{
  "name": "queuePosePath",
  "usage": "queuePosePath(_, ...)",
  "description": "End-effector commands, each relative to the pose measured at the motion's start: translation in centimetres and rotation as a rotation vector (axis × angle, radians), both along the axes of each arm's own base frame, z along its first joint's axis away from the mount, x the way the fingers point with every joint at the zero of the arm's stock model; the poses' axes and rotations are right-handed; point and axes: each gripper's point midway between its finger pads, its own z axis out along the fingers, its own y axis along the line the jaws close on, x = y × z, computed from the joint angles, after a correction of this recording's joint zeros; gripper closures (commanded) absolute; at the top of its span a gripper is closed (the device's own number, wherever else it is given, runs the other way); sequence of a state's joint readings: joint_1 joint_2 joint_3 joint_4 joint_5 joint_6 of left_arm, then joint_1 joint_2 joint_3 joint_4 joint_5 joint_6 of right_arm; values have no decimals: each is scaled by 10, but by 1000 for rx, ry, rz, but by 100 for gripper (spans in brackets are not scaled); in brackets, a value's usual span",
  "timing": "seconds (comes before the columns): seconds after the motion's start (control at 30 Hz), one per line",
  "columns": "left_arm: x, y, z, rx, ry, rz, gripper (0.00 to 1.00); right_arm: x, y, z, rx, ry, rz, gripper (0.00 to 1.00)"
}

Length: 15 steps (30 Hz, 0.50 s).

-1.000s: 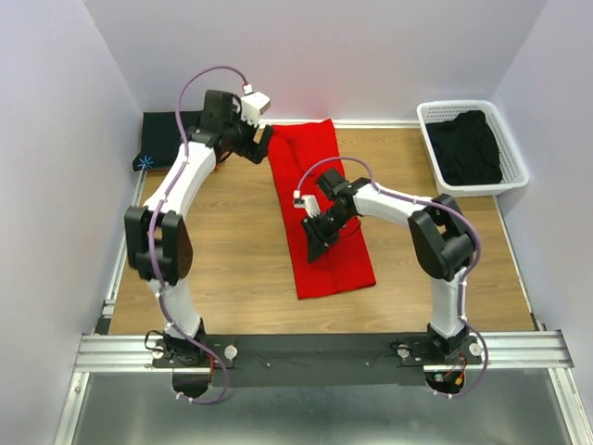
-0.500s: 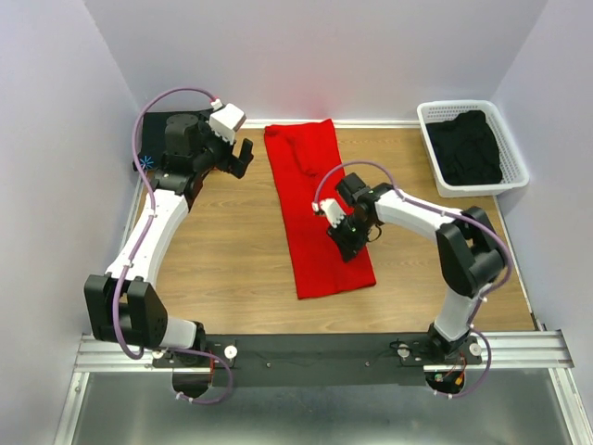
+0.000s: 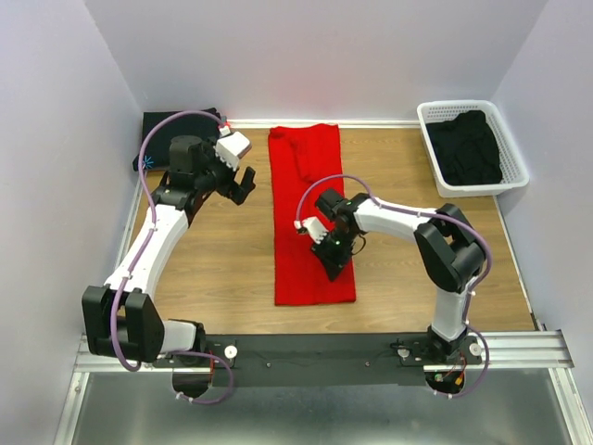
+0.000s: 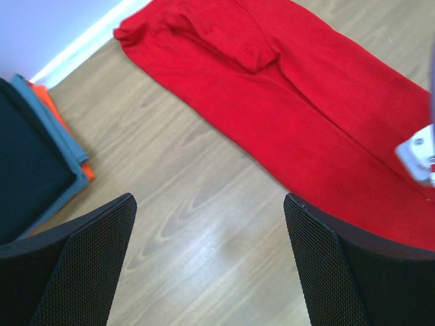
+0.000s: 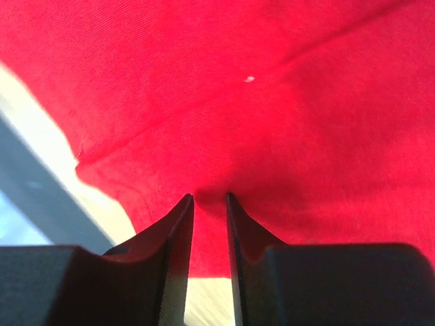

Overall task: Fold and stack the t-shirts
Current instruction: Fold the tshirt

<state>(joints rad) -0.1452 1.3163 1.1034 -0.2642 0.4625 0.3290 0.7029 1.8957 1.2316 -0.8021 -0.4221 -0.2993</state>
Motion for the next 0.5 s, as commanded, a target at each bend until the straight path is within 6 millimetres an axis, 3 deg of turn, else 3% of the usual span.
queuePosePath(0.0,-20,-11,2,3,-6,-117,3,-15,28,-5,68,95,-9,66)
queuePosePath(0.1,-39,-16,-10,24,18,-203,4,-3,26,15,88,-9,11,61)
queuePosePath(0.13,-49,-15,-13,66,6,-253,4,2,25,38,130,-73,18,58)
queuePosePath(0.23,-82,-20,-32,105,40,-386,7,5,15,68,178,-218,92,48)
queuePosePath(0.27,-92,-24,-37,152,0,-481,11,7,11,91,225,-312,144,46)
queuePosePath(0.4,-149,-41,-75,300,-10,-745,13,-1,-4,110,271,-456,282,39)
queuePosePath(0.43,-165,-45,-88,311,4,-794,13,-6,-9,103,266,-453,299,39)
queuePosePath(0.47,-178,-52,-86,325,-28,-846,13,-12,-9,102,276,-459,324,38)
